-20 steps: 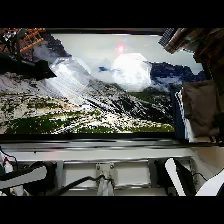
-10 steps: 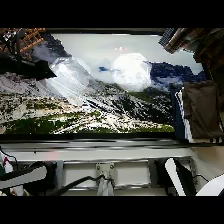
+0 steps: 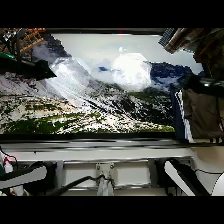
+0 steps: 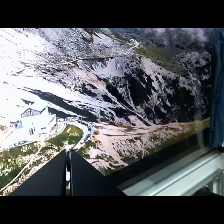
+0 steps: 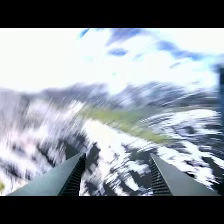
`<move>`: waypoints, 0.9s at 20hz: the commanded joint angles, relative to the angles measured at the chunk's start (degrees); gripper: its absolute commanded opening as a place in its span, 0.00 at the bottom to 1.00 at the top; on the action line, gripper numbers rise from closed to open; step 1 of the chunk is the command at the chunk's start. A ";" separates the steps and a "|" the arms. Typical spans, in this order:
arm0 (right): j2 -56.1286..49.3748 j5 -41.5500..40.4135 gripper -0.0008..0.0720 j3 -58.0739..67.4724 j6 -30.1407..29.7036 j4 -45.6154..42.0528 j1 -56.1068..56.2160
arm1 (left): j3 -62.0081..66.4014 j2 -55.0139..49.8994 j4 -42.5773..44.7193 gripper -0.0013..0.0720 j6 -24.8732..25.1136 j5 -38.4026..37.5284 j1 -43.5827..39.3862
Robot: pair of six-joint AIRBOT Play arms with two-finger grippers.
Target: Fold the clothes and pants, and hang the long-sleeved shirts on hangers.
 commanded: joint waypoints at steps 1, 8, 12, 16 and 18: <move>-2.21 0.83 0.65 0.39 -3.02 -3.63 11.06 | -0.02 -0.02 0.02 0.04 0.02 0.00 -0.02; -2.21 0.72 0.65 0.42 -3.02 -3.28 13.94 | -0.02 -0.02 0.02 0.04 0.02 0.00 -0.02; -2.23 0.72 0.65 0.42 -3.02 -3.28 13.94 | -0.02 -0.02 0.02 0.04 0.02 0.02 -0.02; -2.23 0.72 0.65 0.42 -3.02 -3.28 13.94 | -0.02 -0.02 0.02 0.04 0.02 0.02 -0.02; -2.23 0.72 0.65 0.42 -3.02 -3.28 13.94 | -0.02 -0.02 0.02 0.04 0.02 0.02 -0.02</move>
